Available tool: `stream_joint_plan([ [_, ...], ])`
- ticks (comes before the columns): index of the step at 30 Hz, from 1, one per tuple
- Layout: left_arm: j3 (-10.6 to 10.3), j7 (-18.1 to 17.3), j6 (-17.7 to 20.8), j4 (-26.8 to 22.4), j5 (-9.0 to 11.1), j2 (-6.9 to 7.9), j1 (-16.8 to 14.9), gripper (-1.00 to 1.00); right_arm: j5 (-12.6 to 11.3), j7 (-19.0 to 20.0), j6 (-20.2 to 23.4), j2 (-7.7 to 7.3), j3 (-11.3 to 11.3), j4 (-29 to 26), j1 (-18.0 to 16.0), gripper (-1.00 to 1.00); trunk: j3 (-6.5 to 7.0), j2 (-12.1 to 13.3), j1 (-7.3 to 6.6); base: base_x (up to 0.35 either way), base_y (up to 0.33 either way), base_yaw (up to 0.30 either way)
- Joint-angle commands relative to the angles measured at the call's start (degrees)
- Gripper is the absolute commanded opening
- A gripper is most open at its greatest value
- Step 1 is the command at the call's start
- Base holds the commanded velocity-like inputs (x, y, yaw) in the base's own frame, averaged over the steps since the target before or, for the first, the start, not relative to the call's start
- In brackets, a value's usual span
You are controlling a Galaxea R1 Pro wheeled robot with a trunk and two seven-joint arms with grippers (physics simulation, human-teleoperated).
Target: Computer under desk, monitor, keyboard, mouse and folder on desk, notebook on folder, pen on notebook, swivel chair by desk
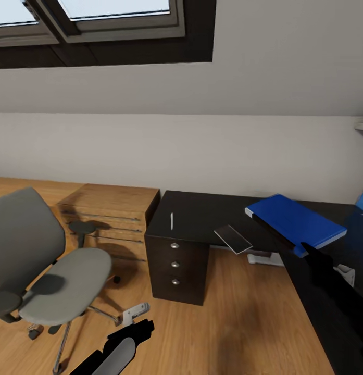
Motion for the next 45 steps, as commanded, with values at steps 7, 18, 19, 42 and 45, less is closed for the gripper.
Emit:
stream_joint_plan([
  [7,-0.1,0.4,0.2,-0.1,0.2,0.05,-0.1,1.0,-0.6,-0.5,0.2,0.09,-0.1,-0.1,-0.1,-1.0,-0.07,0.0,0.0,0.0,0.0,-0.273],
  [18,-0.2,0.4,0.2,-0.1,0.1,0.03,-0.1,1.0,-0.6,-0.4,0.2,0.1,0.1,-0.1,-0.1,-1.0,-0.07,0.0,0.0,0.0,0.0,-0.273],
  [19,-0.2,0.4,0.2,-0.1,0.1,0.04,-0.1,1.0,-0.6,-0.4,0.2,0.1,0.1,-0.1,-0.1,-1.0,-0.07,0.0,0.0,0.0,0.0,-0.273],
  [42,-1.1,0.5,0.2,-0.1,0.2,0.02,-0.1,1.0,-0.9,-0.4,0.4,0.07,0.0,0.0,-0.1,-1.0,-0.07,0.0,0.0,0.0,0.0,-0.037],
  [45,-1.1,0.4,0.2,-0.1,0.2,0.02,-0.1,1.0,-0.8,-0.4,0.3,0.13,0.1,0.4,-0.1,-1.0,-0.07,0.0,0.0,0.0,0.0,0.0],
])
